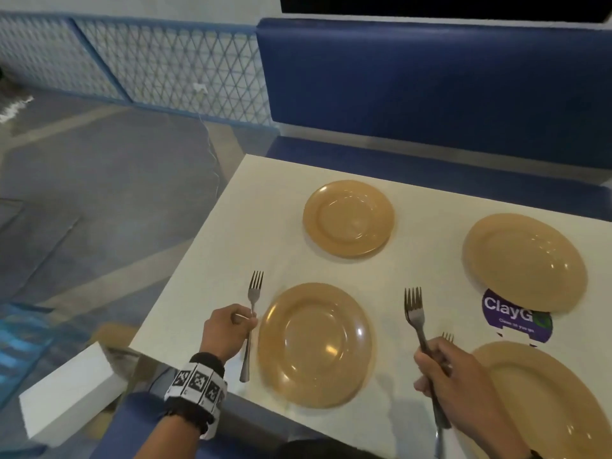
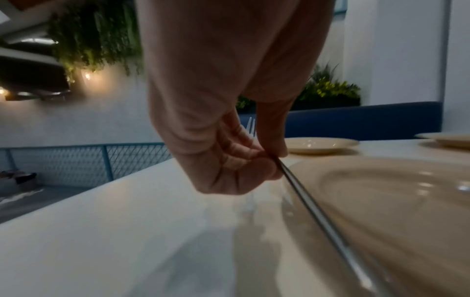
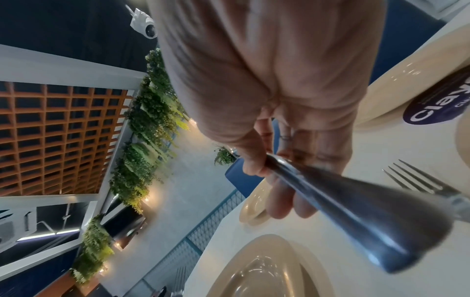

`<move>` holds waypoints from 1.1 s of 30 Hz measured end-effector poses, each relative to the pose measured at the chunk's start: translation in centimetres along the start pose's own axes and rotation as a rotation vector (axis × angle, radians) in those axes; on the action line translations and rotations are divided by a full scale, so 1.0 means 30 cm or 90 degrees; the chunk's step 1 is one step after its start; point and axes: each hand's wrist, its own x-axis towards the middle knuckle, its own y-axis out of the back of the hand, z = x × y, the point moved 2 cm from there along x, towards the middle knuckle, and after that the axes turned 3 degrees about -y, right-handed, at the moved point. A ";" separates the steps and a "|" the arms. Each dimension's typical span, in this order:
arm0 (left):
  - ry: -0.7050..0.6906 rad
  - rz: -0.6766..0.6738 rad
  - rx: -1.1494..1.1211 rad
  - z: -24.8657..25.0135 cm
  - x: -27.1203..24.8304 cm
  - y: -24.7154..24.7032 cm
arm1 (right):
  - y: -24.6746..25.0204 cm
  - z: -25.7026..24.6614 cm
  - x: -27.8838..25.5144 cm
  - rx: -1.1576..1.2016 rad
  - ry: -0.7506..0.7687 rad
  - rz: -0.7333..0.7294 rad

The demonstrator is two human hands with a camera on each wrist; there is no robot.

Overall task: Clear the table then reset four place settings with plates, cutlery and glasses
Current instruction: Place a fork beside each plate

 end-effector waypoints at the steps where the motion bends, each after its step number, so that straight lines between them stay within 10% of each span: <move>1: 0.009 -0.008 0.018 -0.025 0.018 0.007 | -0.014 0.004 -0.004 0.041 -0.014 0.003; 33: -0.115 0.004 0.103 -0.081 0.072 -0.086 | -0.102 -0.002 -0.095 0.073 -0.054 0.082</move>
